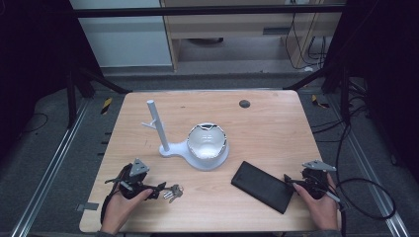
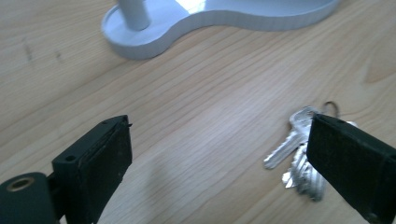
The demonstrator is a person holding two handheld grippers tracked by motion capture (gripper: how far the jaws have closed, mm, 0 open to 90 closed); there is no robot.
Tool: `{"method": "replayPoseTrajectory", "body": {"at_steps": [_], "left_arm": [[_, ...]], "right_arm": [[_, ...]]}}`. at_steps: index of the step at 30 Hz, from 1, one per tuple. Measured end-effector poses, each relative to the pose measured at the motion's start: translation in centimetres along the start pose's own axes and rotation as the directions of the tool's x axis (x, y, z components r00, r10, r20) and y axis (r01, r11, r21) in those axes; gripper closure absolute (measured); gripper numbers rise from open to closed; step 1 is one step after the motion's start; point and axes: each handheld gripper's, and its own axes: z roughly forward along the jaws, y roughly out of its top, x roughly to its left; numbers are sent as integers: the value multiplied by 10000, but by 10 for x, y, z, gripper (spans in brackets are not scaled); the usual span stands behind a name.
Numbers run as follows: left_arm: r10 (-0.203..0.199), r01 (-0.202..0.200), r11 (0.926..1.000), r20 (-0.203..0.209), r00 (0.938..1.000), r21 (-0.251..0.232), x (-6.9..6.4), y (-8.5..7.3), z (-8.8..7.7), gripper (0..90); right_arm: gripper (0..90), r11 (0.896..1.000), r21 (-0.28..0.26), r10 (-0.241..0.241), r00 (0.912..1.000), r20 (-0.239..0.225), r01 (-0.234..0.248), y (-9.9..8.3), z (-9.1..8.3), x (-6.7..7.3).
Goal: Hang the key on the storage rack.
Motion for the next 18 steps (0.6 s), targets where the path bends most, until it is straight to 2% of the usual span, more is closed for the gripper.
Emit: {"method": "replayPoseTrajectory", "body": {"at_steps": [3,5,7,8,10,12,13,14,16,18], "left_arm": [[471,-493,9978,494,9977,450,-11,12,-1,91],[1105,-1166,9885,663,9917,958,-19,20,0,102],[1411,-1543,9798,1070,9842,1272,-26,27,1,102],[1689,-1864,9717,1250,9777,1450,-31,32,2,105],[2031,-2224,9600,1236,9713,1701,-36,38,4,116],[2261,-2542,9457,1516,9622,2027,-40,43,8,116],[2278,-2608,9411,1663,9594,2151,-41,44,10,117],[2444,-2812,9292,1719,9543,2400,-41,46,11,118],[2588,-2988,9153,1740,9501,2700,-41,47,15,130],[2645,-3062,9071,1748,9484,2889,-40,47,18,152]], "right_arm": [[76,10000,5,-11,10000,12,11,0,0,0],[76,10000,0,-8,10000,16,8,0,0,0],[76,10000,7,-6,10000,11,6,0,0,0],[76,10000,6,-8,10000,13,8,0,0,0],[76,10000,-1,-6,10000,13,6,0,0,0],[76,10000,-12,9,10000,-7,-9,0,0,1],[76,10000,-17,-33,10000,-4,33,0,0,0],[76,10000,-22,-47,10000,-2,47,-1,0,0],[76,10000,-21,-49,10000,-3,49,-1,0,0],[76,10000,-19,-43,10000,-11,43,-1,0,0]]}}
